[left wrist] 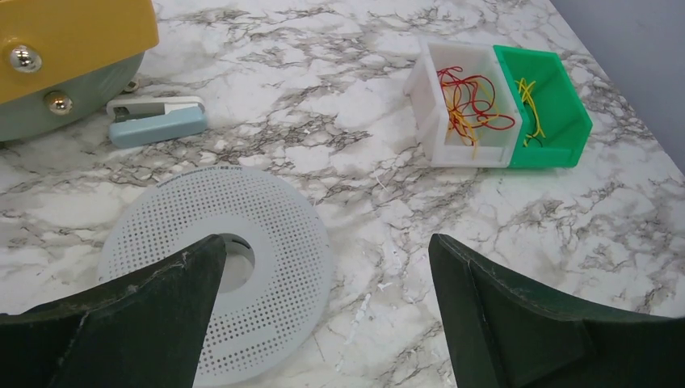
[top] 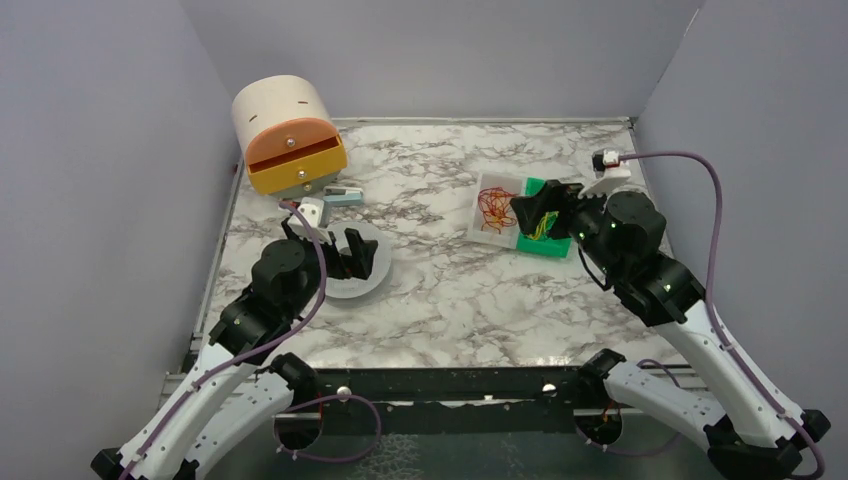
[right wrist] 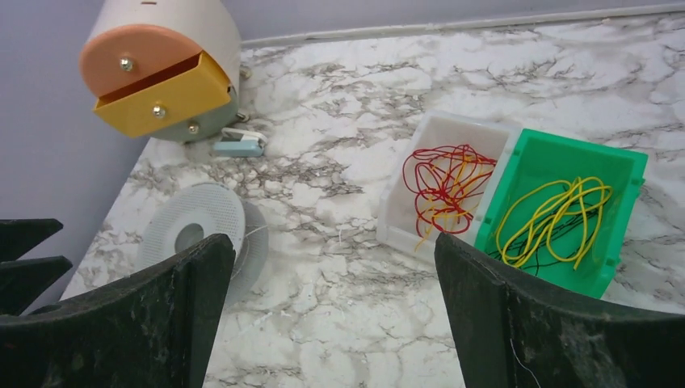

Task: Wrap the cables

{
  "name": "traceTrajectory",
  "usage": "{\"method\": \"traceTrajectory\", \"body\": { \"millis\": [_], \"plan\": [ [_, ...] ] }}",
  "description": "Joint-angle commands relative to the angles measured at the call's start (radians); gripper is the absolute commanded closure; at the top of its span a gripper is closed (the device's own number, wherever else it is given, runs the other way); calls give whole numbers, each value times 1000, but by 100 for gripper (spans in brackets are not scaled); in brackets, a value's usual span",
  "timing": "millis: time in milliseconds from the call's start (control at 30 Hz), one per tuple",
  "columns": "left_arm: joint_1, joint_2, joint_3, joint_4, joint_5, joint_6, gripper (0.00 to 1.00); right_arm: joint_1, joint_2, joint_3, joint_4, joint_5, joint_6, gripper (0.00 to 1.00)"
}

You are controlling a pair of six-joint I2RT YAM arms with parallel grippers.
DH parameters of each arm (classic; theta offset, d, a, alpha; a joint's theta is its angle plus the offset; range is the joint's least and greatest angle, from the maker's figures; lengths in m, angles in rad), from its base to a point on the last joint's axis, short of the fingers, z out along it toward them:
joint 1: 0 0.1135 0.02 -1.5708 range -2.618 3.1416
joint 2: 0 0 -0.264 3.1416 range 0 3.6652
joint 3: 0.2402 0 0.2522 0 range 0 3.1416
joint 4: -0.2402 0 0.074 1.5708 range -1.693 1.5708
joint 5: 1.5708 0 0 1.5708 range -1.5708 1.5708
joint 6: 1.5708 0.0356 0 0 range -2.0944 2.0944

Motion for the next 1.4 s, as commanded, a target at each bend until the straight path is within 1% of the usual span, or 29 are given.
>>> {"method": "traceTrajectory", "body": {
  "millis": [0,100,233,400,500,633,833,967,1233,1300,1367],
  "plan": [
    [13,1,-5,26,19,-2,1,5,-11,-39,-78,-5,-7,0],
    [24,3,-6,26,24,-4,1,5,-23,-63,-85,-4,-9,0],
    [25,20,-6,25,34,-4,1,5,-53,-111,-53,-43,-32,0],
    [28,44,-4,24,41,-4,1,5,-10,-117,-72,-73,-47,2],
    [30,61,0,17,39,-7,1,5,13,-119,-74,-143,-69,6],
    [29,84,1,4,34,-10,1,5,31,-139,-49,-216,-66,8],
    [45,135,13,-15,24,-14,1,17,147,-120,-33,-317,-35,11],
    [60,149,16,-17,33,-15,1,21,227,-112,26,-412,19,11],
    [79,152,17,-18,38,-15,1,38,418,-34,127,-574,125,12],
    [84,152,18,-18,40,-14,1,54,461,-21,161,-600,155,13],
    [88,151,19,-17,47,-17,1,82,500,-9,203,-595,192,14]
  ]
}}
